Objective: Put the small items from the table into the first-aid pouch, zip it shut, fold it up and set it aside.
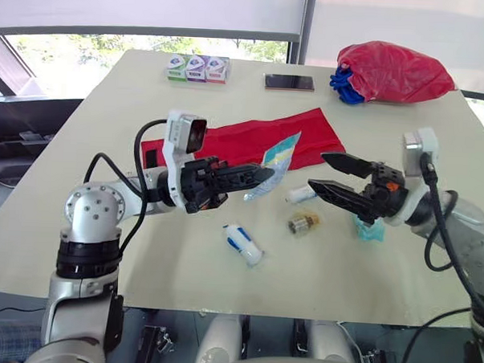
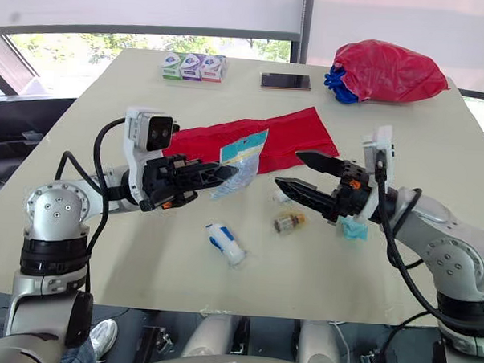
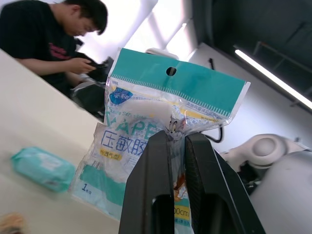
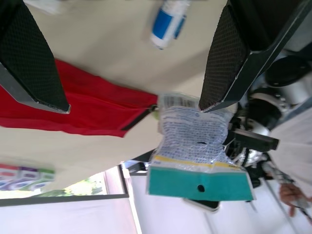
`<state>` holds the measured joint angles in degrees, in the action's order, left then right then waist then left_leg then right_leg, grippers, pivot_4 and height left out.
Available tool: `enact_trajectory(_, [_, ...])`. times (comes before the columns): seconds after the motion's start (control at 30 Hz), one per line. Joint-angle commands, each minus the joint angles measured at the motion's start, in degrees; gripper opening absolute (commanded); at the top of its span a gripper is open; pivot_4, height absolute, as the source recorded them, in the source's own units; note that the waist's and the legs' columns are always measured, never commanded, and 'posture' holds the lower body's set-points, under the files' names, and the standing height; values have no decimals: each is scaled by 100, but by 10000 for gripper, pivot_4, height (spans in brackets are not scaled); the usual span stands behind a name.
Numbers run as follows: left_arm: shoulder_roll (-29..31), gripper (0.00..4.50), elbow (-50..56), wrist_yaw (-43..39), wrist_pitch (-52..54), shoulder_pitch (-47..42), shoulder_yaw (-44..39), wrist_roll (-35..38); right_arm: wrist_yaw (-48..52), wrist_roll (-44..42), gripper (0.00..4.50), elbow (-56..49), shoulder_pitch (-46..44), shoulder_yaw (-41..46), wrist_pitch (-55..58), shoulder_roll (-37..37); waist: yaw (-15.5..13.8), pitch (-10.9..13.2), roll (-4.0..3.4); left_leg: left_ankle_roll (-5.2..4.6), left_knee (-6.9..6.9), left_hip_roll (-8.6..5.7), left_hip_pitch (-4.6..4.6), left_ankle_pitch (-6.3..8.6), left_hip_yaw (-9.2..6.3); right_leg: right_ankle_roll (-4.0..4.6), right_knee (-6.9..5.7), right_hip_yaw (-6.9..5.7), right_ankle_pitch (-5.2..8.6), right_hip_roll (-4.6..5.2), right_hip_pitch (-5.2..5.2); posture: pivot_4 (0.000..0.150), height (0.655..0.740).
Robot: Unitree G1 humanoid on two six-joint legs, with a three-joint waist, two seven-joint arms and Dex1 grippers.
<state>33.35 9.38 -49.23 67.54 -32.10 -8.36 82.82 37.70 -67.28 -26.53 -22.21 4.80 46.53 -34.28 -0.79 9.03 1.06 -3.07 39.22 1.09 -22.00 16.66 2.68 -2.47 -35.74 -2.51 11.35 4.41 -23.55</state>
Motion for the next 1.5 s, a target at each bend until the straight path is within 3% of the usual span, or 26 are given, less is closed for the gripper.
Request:
enact_trajectory(0.03, [-96, 1044, -40, -112, 127, -238, 51, 237, 315, -383, 45000, -47, -234, -138, 236, 65, 0, 0, 0, 0, 0, -1, 0, 0, -1, 0, 0, 12, 0, -7, 0, 1500, 7400])
enact_trajectory(0.23, [-200, 1044, -122, -228, 133, -288, 171, -16, 316, -425, 45000, -72, -393, -184, 174, 306, 9, 1, 1, 0, -1, -1, -3, 0, 3, 1, 6, 63, 0, -35, -2, 1500, 7400])
enact_trajectory(0.33, [-169, 0, -278, -331, 74, -297, 166, -217, 297, -562, 37877, -156, -301, -20, 208, 242, 4, 1, 2, 0, -1, 0, -2, 0, 3, 1, 5, 68, 0, -38, -3, 1500, 7400])
enact_trajectory(0.6, [-310, 0, -538, -465, -82, -412, 180, -716, 230, -671, 1023, -357, -158, 16, 238, 139, 7, 2, 3, 0, -2, -3, -4, 0, 3, 1, 5, 76, 1, -38, -4, 1500, 7400])
enact_trajectory(1.07, [-183, 0, -612, -535, -802, -254, 196, -1880, -69, -703, 449, -415, 115, 131, 274, 32, 7, 3, 4, -1, -2, -2, -7, 1, 2, 1, 9, 79, 1, -38, -5, 1500, 7400])
enact_trajectory(1.13, [-112, 9869, -496, -552, -965, -142, 232, -2113, -162, -705, 0, -420, 190, 147, 308, -4, 8, 2, 4, -1, -3, -1, -7, 1, 2, 1, 9, 79, 1, -39, -6, 1500, 7400])
enact_trajectory(1.17, [-59, 11723, -412, -572, -1090, -65, 271, -2277, -241, -674, 0, -410, 233, 156, 324, -17, 16, 3, 4, -2, -4, 0, -6, 1, 2, 1, 9, 79, 1, -39, -7, 1500, 7400])
enact_trajectory(1.4, [248, 41482, -13, -637, -1706, 392, 331, -3042, -765, -454, 0, -388, 462, 198, 414, -130, -6, 7, 11, -2, -10, 4, -11, 1, 3, 2, 17, 78, 1, -38, -11, 1500, 7400])
enact_trajectory(1.43, [288, 43566, 29, -627, -1804, 451, 330, -3161, -804, -443, 0, -398, 492, 206, 415, -145, -12, 8, 11, -2, -10, 4, -12, 2, 2, 2, 18, 78, 1, -37, -11, 1500, 7400])
enact_trajectory(1.5, [505, 43566, 125, -609, -2287, 682, 422, -3729, -1004, -388, 0, -424, 635, 265, 453, -213, -2, 8, 12, -2, -10, 3, -18, 2, 1, 3, 25, 78, 1, -36, -12, 1500, 7400])
